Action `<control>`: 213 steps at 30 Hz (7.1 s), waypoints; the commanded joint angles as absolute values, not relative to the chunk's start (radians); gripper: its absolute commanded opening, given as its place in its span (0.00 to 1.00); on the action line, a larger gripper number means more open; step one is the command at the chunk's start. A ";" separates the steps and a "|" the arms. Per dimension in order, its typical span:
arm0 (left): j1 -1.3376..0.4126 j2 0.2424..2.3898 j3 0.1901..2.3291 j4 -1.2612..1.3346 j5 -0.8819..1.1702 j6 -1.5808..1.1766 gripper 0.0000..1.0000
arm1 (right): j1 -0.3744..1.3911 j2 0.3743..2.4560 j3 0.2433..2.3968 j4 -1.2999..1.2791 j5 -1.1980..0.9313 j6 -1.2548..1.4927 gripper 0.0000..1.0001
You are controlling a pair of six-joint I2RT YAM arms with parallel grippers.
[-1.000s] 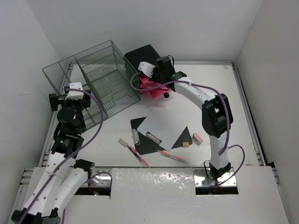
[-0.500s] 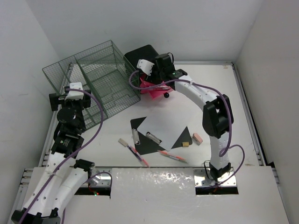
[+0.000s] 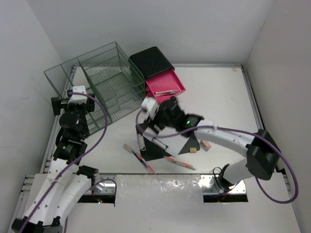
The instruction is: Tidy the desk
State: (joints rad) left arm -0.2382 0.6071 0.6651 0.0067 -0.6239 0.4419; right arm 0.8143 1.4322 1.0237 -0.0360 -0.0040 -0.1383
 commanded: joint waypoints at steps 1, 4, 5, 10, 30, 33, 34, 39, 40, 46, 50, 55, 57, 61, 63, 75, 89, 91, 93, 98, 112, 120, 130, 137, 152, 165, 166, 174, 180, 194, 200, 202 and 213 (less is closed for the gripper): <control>-0.259 0.606 0.660 0.040 -0.621 0.433 1.00 | 0.960 1.480 0.954 -0.099 -0.030 0.020 0.65; -0.262 0.597 0.660 0.037 -0.620 0.433 1.00 | 1.103 1.496 0.936 -0.150 -0.042 0.048 0.68; -0.262 0.589 0.660 0.037 -0.621 0.433 1.00 | 1.155 1.526 0.934 -0.153 -0.026 0.054 0.68; -0.262 0.580 0.681 0.031 -0.679 0.433 1.00 | 1.184 1.651 0.966 -0.186 -0.017 0.109 0.56; -0.262 0.569 0.689 0.002 -0.604 0.433 1.00 | 0.976 1.384 0.670 -0.416 0.031 0.256 0.26; -0.262 0.572 0.687 0.002 -0.606 0.434 1.00 | 0.976 1.385 0.664 -0.423 0.018 0.267 0.28; -0.262 0.571 0.686 0.002 -0.606 0.434 1.00 | 0.976 1.384 0.663 -0.426 0.015 0.273 0.28; -0.262 0.574 0.681 0.002 -0.601 0.434 0.99 | 0.976 1.371 0.634 -0.431 0.014 0.279 0.28; -0.262 0.577 0.681 0.002 -0.603 0.434 0.99 | 0.976 1.374 0.627 -0.423 0.003 0.279 0.28; -0.262 0.575 0.683 0.002 -0.614 0.436 0.99 | 0.976 1.399 0.612 -0.400 -0.009 0.265 0.29; -0.262 0.575 0.683 0.002 -0.617 0.436 1.00 | 0.976 1.442 0.617 -0.402 0.008 0.256 0.28; -0.262 0.574 0.683 0.002 -0.617 0.436 1.00 | 0.974 1.477 0.609 -0.391 0.034 0.245 0.27; -0.262 0.572 0.683 0.002 -0.618 0.436 0.99 | 0.976 1.499 0.604 -0.379 0.028 0.230 0.22; -0.262 0.571 0.683 0.002 -0.621 0.436 1.00 | 0.977 1.526 0.614 -0.374 0.003 0.195 0.00; -0.262 0.571 0.684 0.002 -0.621 0.436 1.00 | 0.997 1.514 0.635 -0.393 0.003 0.160 0.00; -0.261 0.580 0.684 0.005 -0.623 0.436 0.99 | 1.046 1.232 0.874 -0.184 0.030 -0.050 0.00; -0.261 0.558 0.683 0.014 -0.655 0.442 1.00 | 0.596 1.801 1.512 -0.071 0.003 -0.554 0.00; -0.261 0.560 0.681 0.015 -0.653 0.442 1.00 | 0.556 1.848 1.531 -0.066 0.005 -0.578 0.00; -0.261 0.563 0.681 0.015 -0.653 0.443 1.00 | 0.532 1.865 1.531 -0.032 0.003 -0.584 0.00; -0.261 0.578 0.678 0.018 -0.649 0.445 1.00 | 0.491 1.942 1.629 -0.112 -0.037 -0.583 0.23; -0.359 0.728 0.983 -0.642 0.243 0.682 0.99 | 0.469 1.709 1.634 -0.247 -0.064 -0.252 0.81; -0.581 1.047 1.179 -0.883 0.147 0.758 0.73 | 0.393 1.539 1.447 -0.243 -0.072 -0.042 0.79; -0.959 1.323 1.025 -0.670 0.204 0.833 0.38 | 0.287 1.379 1.189 -0.157 -0.155 0.066 0.76; -1.005 1.411 0.956 -0.643 0.318 0.861 0.53 | 0.285 1.298 1.042 -0.088 -0.138 0.058 0.76; -1.011 1.498 0.795 -0.500 0.259 0.879 0.56 | 0.285 1.281 0.982 -0.051 -0.183 0.058 0.77; -1.009 1.516 0.792 -0.515 0.209 0.896 0.32 | 0.285 1.276 0.969 -0.052 -0.153 0.044 0.77; -1.009 1.506 0.793 -0.503 0.196 0.894 0.32 | 0.285 1.278 0.968 -0.051 -0.155 0.043 0.77; -1.006 1.411 0.851 -0.586 0.173 0.891 0.40 | 0.285 1.287 0.965 -0.058 -0.163 0.040 0.77; -1.008 1.368 0.862 -0.687 0.187 0.885 0.45 | 0.284 1.289 0.962 -0.058 -0.167 0.037 0.77; -1.015 1.308 0.821 -0.810 0.287 0.859 0.24 | 0.284 1.308 0.989 -0.091 -0.155 0.040 0.77; -1.034 1.348 0.767 -0.782 0.295 0.854 0.21 | 0.284 1.310 0.983 -0.089 -0.155 0.034 0.77; -1.035 1.364 0.758 -0.744 0.291 0.851 0.26 | 0.284 1.313 0.982 -0.092 -0.143 0.026 0.77; -1.035 1.422 0.759 -0.716 0.293 0.870 0.35 | 0.284 1.302 0.968 -0.106 -0.126 0.011 0.77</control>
State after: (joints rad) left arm -1.0264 1.3876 0.7551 -0.7307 0.2600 0.8528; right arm 0.2832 1.3121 0.9611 -0.1192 -0.1474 0.0254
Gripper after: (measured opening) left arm 0.358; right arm 0.774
